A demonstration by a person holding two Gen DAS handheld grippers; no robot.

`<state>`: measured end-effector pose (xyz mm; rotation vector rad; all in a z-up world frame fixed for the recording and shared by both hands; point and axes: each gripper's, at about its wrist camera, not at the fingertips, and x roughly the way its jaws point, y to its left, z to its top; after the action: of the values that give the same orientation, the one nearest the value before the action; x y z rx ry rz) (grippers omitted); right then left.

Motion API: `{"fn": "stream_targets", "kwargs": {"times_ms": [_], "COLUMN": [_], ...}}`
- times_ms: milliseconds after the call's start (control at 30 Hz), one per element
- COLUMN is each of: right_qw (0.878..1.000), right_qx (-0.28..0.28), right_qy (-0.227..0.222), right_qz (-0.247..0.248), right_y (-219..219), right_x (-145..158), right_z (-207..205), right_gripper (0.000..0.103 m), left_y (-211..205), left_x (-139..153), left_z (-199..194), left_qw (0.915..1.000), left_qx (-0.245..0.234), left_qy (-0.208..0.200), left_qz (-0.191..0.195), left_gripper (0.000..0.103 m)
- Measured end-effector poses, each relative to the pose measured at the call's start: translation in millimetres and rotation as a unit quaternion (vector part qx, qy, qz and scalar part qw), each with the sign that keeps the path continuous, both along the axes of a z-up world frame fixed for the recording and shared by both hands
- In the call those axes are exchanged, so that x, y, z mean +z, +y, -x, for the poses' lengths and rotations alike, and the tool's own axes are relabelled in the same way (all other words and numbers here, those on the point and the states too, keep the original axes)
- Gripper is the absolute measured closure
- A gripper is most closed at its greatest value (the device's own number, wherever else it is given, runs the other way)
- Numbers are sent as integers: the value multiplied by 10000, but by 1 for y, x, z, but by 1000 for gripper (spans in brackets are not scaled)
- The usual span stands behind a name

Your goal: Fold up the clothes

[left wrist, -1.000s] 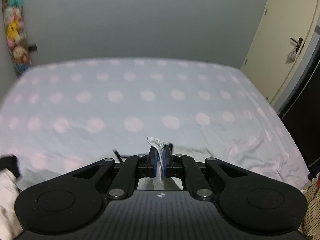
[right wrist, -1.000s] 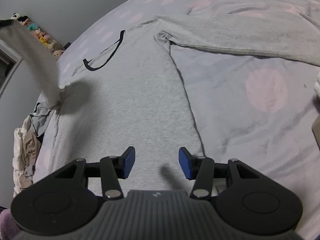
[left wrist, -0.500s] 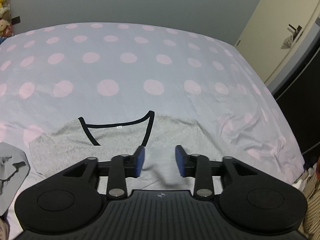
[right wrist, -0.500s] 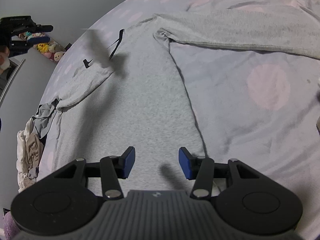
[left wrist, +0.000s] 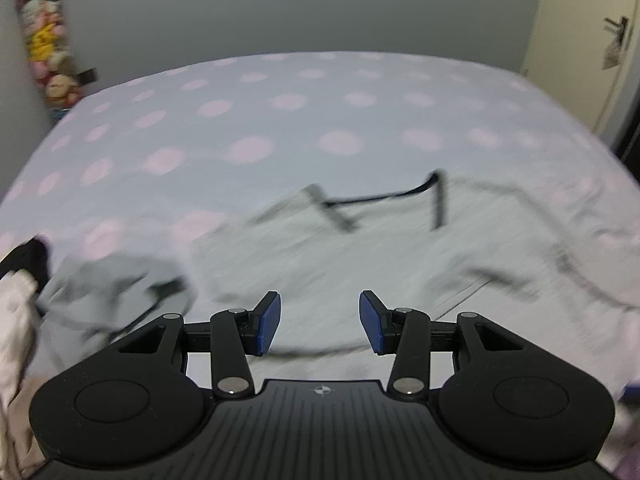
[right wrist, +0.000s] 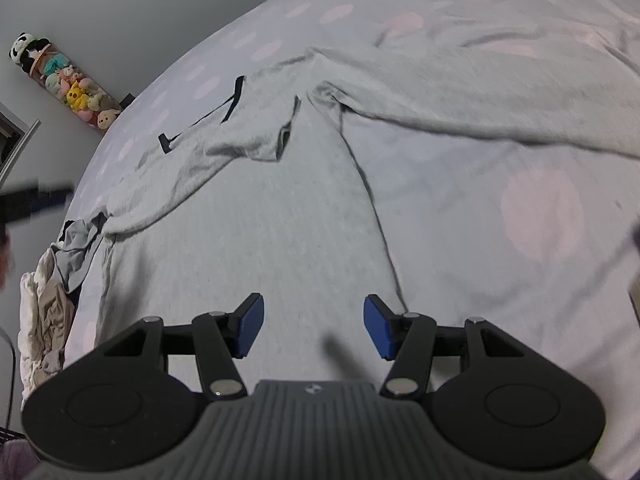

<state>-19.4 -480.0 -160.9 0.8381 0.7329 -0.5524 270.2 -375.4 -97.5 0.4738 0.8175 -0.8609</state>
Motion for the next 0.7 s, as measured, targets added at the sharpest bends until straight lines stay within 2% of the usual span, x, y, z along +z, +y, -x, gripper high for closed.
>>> {"fn": "stream_targets", "kwargs": {"times_ms": [367, 433, 500, 533, 633, 700], "right_qw": [9984, 9977, 9969, 9965, 9952, 9942], "right_qx": [221, 265, 309, 331, 324, 311], "right_qy": [151, 180, 208, 223, 358, 459], "right_qz": [505, 596, 687, 733, 848, 922], "right_y": [0, 1, 1, 2, -4, -8], "right_x": [-14, -16, -19, -20, -22, -23], "right_z": [-57, -67, -77, -82, -91, -96], "right_gripper": [43, 43, 43, 43, 43, 43], "left_y": [21, 24, 26, 28, 35, 41], "left_x": [-90, -98, -105, -106, -107, -106], "left_z": [-21, -23, -26, -27, -30, -36], "left_qw": [9966, 9966, 9963, 9964, 9955, 9962], "left_qx": [461, 460, 447, 446, 448, 485], "left_qy": [-600, -666, -726, -721, -840, -717], "left_qz": [-319, -144, 64, 99, 22, 5], "left_gripper": [62, 62, 79, 93, 95, 95]}}
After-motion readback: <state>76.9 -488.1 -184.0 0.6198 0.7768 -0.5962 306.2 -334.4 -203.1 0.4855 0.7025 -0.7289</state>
